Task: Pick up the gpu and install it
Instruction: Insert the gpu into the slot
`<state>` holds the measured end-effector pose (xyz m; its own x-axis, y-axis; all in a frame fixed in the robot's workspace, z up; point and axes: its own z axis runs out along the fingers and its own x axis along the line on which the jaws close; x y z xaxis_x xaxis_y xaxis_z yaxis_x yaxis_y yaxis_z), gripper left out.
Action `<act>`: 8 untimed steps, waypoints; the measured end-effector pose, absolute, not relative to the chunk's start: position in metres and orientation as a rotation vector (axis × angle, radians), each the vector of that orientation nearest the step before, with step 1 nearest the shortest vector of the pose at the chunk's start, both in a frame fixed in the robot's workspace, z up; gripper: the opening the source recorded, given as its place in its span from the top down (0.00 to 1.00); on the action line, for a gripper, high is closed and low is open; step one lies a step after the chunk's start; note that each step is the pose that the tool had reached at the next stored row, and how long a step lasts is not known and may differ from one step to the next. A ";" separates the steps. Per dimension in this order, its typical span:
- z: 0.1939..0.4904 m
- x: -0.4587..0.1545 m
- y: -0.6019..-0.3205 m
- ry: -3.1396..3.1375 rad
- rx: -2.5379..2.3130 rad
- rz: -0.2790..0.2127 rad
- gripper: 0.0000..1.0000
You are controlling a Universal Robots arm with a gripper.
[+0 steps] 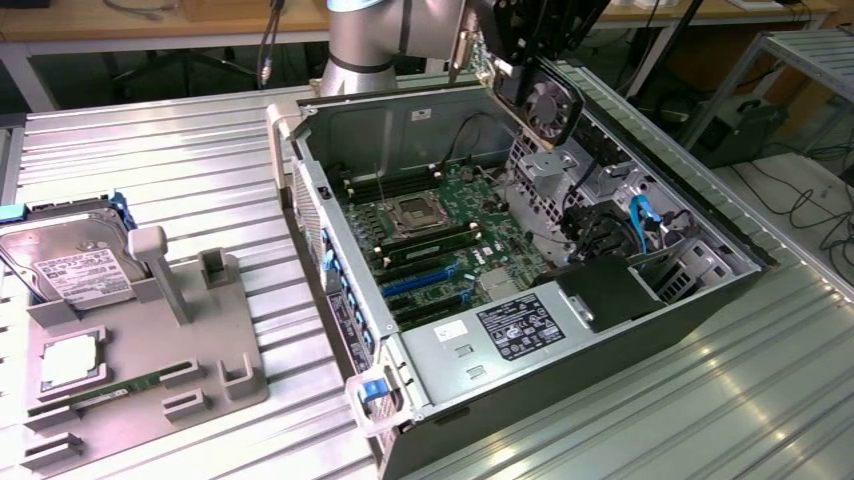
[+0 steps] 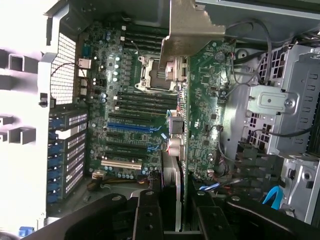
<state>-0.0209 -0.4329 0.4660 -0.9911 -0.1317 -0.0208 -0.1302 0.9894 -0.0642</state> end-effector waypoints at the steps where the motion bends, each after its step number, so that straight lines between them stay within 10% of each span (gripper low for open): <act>1: 0.466 -0.021 -0.433 3.108 -0.213 -0.098 0.72; 8: 0.466 -0.021 -0.433 3.100 -0.286 -0.097 0.72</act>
